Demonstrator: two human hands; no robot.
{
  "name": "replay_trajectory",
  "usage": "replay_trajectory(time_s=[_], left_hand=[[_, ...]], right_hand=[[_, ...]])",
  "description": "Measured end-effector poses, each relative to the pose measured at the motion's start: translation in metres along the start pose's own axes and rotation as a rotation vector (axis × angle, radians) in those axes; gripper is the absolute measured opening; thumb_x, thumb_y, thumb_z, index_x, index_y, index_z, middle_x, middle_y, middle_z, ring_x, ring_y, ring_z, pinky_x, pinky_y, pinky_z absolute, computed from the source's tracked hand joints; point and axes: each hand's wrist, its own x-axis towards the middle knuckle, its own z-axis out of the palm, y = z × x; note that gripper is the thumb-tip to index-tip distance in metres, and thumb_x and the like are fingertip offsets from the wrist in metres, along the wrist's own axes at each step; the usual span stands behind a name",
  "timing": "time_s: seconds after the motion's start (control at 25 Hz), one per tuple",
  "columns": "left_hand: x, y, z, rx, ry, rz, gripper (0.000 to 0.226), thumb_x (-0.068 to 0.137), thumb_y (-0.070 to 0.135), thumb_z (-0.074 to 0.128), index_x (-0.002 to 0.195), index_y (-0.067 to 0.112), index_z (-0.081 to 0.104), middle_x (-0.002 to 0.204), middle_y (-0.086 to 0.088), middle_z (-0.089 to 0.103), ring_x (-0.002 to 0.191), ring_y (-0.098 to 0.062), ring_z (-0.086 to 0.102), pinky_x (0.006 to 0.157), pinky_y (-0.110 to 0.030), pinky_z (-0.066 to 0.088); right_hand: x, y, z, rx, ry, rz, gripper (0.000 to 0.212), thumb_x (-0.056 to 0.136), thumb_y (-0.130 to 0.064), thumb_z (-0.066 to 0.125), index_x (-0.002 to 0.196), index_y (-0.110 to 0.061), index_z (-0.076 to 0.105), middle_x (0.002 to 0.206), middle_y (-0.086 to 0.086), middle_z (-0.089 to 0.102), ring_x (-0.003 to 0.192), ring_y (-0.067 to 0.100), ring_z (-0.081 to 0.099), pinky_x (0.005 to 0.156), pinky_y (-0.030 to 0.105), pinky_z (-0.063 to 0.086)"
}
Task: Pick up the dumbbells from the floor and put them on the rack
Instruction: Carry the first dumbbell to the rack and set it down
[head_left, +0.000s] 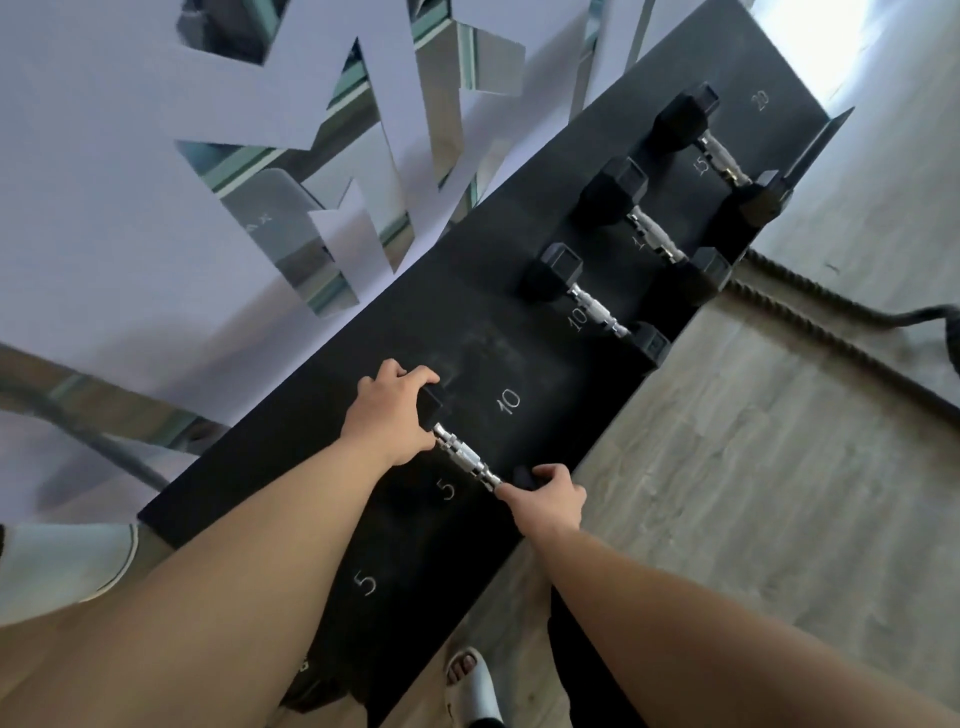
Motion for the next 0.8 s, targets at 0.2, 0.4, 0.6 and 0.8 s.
replay_trajectory(time_s=[0.2,0.4,0.6,0.8], left_hand=[[0.065,0.051,0.006,-0.025,-0.009,0.007,0.077,0.071,0.028,0.089,0.134,0.044,0.048,0.134,0.001,0.044,0.109,-0.025,0.047,0.073,-0.034,0.05],[0.091,0.067,0.017,-0.113,-0.048,-0.008,0.075,0.083,0.024,0.081,0.146,0.039,0.043,0.151,0.002,0.033,0.128,-0.026,0.044,0.094,-0.038,0.05],[0.075,0.067,0.006,-0.126,-0.113,-0.019,0.079,0.087,0.037,0.075,0.154,0.042,0.032,0.162,0.003,0.022,0.143,-0.024,0.033,0.104,-0.038,0.044],[0.062,0.056,-0.015,-0.12,-0.168,-0.012,0.053,0.089,0.043,0.071,0.138,0.038,0.053,0.154,0.009,0.035,0.131,-0.018,0.048,0.097,-0.033,0.048]], right_hand=[[0.058,-0.027,-0.04,-0.011,0.026,0.055,0.058,0.072,-0.043,0.083,0.119,-0.026,0.054,0.131,0.006,0.041,0.113,0.036,0.057,0.098,0.043,0.053],[0.094,-0.039,-0.057,-0.053,0.032,0.003,0.038,0.084,-0.036,0.074,0.112,-0.031,0.048,0.134,0.004,0.037,0.117,0.025,0.039,0.082,0.034,0.04],[0.101,-0.066,-0.061,-0.3,-0.011,-0.156,0.04,0.087,-0.042,0.067,0.123,-0.032,0.055,0.135,0.0,0.042,0.123,0.025,0.039,0.099,0.043,0.041],[0.113,-0.093,-0.095,-0.269,-0.026,-0.275,0.036,0.089,-0.039,0.063,0.124,-0.028,0.06,0.129,0.003,0.053,0.124,0.029,0.047,0.103,0.043,0.043]])
